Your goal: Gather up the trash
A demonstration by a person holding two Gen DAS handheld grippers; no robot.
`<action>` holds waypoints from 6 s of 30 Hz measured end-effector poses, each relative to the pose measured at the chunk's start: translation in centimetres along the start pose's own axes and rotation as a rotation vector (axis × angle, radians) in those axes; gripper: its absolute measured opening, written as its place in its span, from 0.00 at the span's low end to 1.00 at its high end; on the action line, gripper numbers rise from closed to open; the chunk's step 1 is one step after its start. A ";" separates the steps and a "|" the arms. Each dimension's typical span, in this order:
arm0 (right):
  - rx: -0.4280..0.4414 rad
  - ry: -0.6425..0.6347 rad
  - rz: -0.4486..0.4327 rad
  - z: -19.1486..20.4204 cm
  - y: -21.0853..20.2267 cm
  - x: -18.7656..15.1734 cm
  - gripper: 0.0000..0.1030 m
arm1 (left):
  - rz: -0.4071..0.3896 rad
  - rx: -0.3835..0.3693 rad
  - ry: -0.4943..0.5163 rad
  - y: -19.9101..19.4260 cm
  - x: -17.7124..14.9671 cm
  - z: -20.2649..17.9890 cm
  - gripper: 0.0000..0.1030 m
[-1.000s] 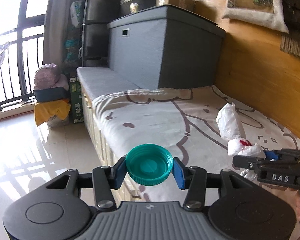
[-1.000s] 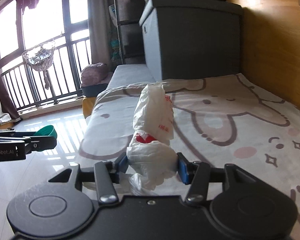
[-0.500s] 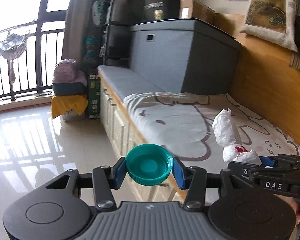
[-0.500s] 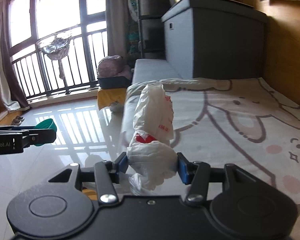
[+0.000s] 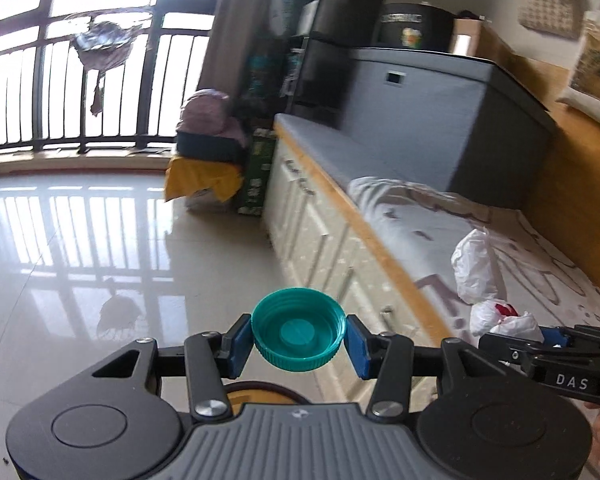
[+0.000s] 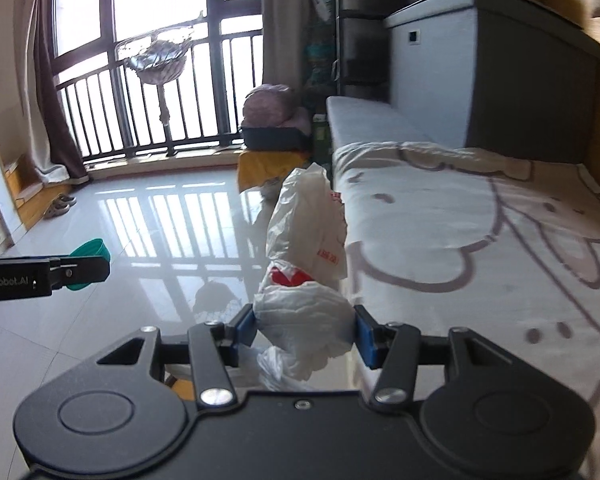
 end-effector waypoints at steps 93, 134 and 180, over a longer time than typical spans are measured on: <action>0.080 -0.143 0.362 7.1 8.3 -4.9 1.00 | 0.332 0.214 -0.139 2.2 -5.4 6.8 1.00; -0.064 -0.153 0.051 -0.7 -16.5 -5.3 1.00 | 0.077 0.327 0.064 -15.9 -8.6 -7.4 1.00; -0.131 -0.006 -0.001 -1.6 -18.8 -12.8 1.00 | 0.105 0.280 0.080 -17.3 -14.6 -8.5 1.00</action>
Point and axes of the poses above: each gripper's, at about its wrist camera, not at the fingertips, and y roughly the way its jaws point, z to its left, x to its top, the point moved 3 cm from there along y, roughly the way its jaws point, and after that the axes turned 12 degrees about -x, right-handed, at the moved point
